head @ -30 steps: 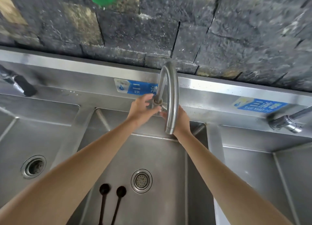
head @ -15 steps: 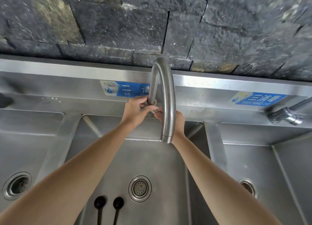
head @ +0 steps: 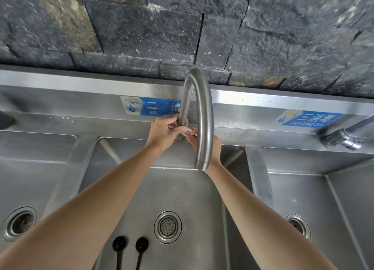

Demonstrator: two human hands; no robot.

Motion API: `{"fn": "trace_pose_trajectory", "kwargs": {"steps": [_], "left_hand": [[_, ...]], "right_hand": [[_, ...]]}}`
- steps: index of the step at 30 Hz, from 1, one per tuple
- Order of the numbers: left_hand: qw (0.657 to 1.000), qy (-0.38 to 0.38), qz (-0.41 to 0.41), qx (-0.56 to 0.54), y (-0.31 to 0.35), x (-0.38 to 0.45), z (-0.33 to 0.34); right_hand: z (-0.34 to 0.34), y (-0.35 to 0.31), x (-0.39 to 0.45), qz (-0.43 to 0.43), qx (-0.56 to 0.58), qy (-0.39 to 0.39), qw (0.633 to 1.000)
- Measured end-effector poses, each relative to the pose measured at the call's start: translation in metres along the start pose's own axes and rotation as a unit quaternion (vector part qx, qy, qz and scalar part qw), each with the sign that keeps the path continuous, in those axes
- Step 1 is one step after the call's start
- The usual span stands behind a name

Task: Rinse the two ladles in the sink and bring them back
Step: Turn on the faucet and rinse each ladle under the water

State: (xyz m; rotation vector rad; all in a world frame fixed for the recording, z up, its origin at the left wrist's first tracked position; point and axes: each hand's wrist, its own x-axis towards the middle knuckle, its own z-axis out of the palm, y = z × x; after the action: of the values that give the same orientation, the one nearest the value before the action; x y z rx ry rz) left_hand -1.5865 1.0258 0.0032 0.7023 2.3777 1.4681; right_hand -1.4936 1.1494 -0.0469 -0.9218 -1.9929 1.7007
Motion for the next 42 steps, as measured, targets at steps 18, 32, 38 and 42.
{"fn": "trace_pose_trajectory", "kwargs": {"steps": [18, 32, 38, 42], "left_hand": [[0.999, -0.013, -0.037, 0.038, -0.001, 0.002, 0.0], [0.971, -0.096, -0.218, -0.013, -0.055, -0.148, 0.002], [0.94, -0.138, -0.312, -0.017, -0.118, -0.223, 0.007], [0.917, -0.159, -0.364, 0.033, -0.164, -0.263, 0.009]], "right_hand": [[-0.008, -0.016, -0.002, 0.054, 0.005, -0.052, 0.997], [-0.025, 0.056, -0.125, 0.169, -0.028, -0.082, 0.982], [0.004, 0.11, -0.178, 0.254, -0.038, -0.102, 0.961], [0.03, 0.147, -0.211, 0.277, -0.115, -0.125, 0.946]]}}
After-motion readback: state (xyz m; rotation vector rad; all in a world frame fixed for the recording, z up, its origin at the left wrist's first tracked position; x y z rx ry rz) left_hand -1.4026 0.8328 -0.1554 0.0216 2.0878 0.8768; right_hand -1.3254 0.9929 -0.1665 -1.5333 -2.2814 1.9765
